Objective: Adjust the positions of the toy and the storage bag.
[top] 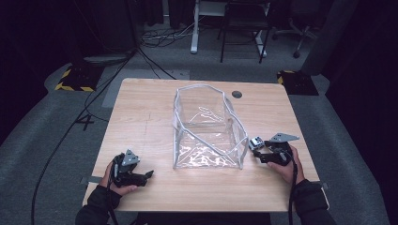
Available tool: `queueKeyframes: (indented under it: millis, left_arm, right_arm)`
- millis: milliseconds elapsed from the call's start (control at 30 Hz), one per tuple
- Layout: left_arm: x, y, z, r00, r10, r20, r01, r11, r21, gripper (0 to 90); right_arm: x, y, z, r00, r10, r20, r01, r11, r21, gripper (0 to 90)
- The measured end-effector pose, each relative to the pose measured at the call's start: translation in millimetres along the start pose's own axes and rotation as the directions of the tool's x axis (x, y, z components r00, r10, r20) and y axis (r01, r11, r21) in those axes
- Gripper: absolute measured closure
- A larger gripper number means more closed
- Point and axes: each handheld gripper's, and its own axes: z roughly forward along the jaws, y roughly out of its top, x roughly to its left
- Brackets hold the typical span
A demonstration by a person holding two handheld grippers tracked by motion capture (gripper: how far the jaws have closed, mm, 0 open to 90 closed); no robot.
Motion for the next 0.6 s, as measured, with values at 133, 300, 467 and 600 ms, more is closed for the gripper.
queueKeyframes:
  millis: [133, 300, 467, 600]
  left_arm:
    - [-0.1, 0.0, -0.1, 1.0000, -0.001, 0.000, 0.001, 1.0000, 0.000, 14.5]
    - [0.0, 0.0, 0.0, 1.0000, 0.000, 0.000, 0.000, 1.0000, 0.000, 14.5]
    - [-0.5, 0.4, 0.6, 1.0000, -0.003, -0.003, 0.003, 1.0000, -0.003, 14.5]
    - [-0.3, 0.6, 0.8, 1.0000, -0.001, -0.003, 0.001, 1.0000, -0.002, 14.4]
  right_arm:
    - [0.3, -1.3, -2.3, 1.0000, -0.010, 0.001, 0.010, 1.000, -0.005, 35.3]
    - [-1.7, 0.4, -0.3, 1.0000, -0.006, 0.006, 0.006, 1.000, -0.002, 32.1]
    - [-4.8, 1.3, 0.6, 0.9999, 0.002, 0.015, -0.002, 1.000, -0.008, 38.2]
    - [-2.5, 3.2, 2.7, 0.9998, 0.000, 0.018, 0.000, 1.000, -0.011, 37.8]
